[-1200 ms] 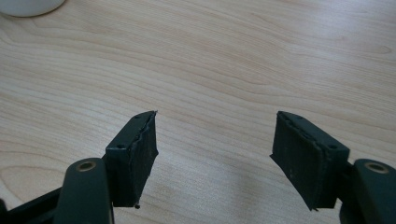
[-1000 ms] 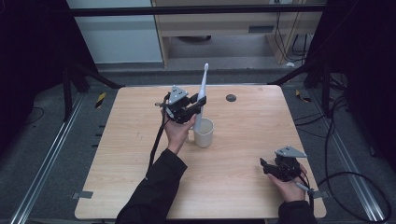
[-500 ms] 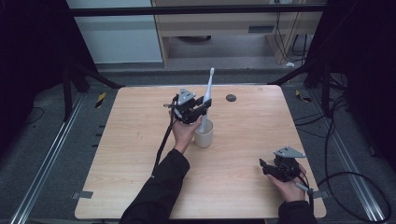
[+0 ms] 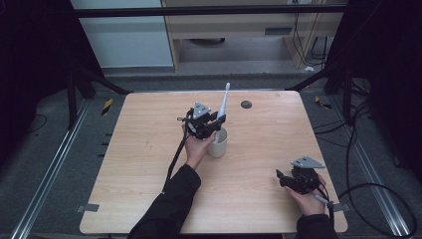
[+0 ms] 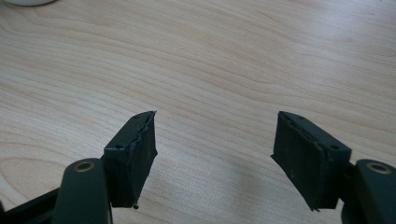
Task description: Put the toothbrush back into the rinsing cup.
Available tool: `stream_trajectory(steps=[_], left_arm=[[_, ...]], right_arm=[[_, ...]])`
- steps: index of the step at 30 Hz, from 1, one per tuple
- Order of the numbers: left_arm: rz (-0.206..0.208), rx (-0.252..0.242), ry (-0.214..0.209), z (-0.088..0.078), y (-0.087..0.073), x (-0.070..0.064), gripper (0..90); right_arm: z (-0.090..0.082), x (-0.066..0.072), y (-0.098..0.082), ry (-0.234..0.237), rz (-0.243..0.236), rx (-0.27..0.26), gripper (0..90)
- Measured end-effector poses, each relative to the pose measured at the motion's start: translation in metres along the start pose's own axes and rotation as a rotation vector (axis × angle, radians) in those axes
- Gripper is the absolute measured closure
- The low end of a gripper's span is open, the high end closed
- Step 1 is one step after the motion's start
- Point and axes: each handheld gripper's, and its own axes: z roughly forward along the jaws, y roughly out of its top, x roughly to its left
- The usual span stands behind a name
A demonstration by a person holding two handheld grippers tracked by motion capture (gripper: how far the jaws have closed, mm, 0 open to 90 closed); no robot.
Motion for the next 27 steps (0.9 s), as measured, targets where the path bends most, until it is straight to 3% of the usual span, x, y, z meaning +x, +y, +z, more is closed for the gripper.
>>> stream_trajectory(steps=[18,27], left_arm=[[0.049,0.094,0.007,0.0,-0.022,-0.002,66.1],[0.061,0.12,-0.01,-0.005,-0.022,-0.003,65.0]], right_arm=[[0.0,0.0,0.0,0.0,-0.004,0.005,28.8],[0.0,0.001,0.0,-0.002,-0.005,0.005,28.5]])
